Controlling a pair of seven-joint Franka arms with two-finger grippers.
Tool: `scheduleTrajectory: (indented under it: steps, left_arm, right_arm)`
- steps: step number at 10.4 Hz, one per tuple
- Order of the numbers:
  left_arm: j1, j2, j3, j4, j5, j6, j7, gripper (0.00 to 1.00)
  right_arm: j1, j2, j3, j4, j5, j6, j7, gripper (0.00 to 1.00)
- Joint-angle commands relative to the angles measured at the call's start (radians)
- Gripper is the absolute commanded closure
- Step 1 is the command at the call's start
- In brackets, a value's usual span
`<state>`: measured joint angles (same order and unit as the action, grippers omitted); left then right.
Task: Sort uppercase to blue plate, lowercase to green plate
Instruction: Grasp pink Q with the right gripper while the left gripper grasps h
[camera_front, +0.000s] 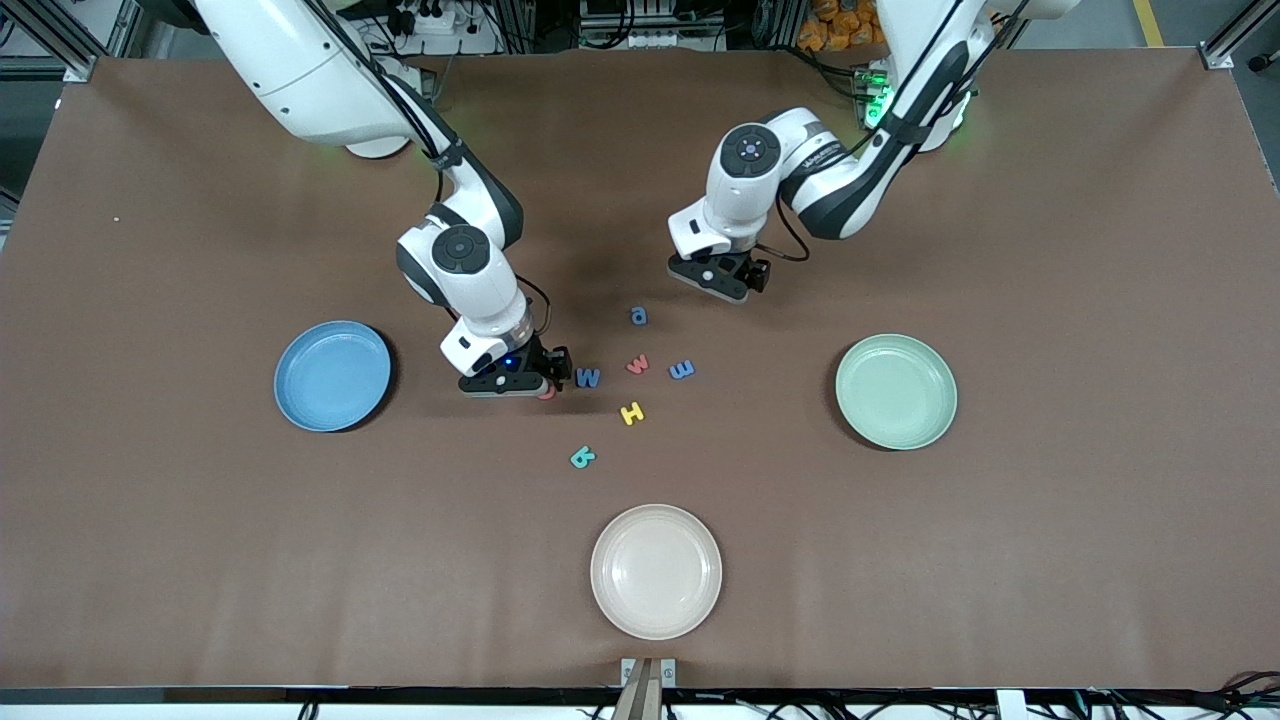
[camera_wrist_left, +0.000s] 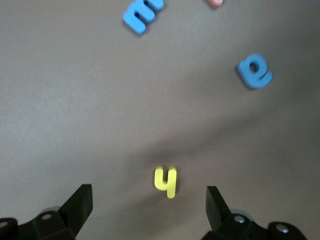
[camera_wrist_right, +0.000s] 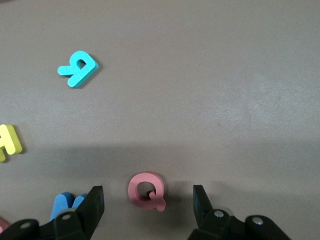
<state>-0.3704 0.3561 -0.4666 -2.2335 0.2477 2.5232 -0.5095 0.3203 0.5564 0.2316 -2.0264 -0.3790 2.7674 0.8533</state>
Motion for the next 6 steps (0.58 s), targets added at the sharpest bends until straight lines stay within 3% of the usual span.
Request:
scheduleTrajectory:
  steps: [1, 4, 6]
  left_arm:
    - [-0.004, 0.040, 0.003, -0.002, 0.073, -0.014, -0.004, 0.00]
    - [0.001, 0.075, 0.005, 0.024, 0.085, -0.012, -0.007, 0.00]
    - [0.001, 0.121, 0.006, 0.061, 0.085, -0.012, -0.007, 0.00]
  right_arm:
    - [0.000, 0.019, 0.003, 0.014, -0.069, 0.000, 0.055, 0.24]
    - [-0.013, 0.057, 0.003, 0.031, -0.251, 0.000, 0.199, 0.31]
    - [-0.013, 0.068, 0.005, 0.049, -0.264, -0.002, 0.224, 0.32]
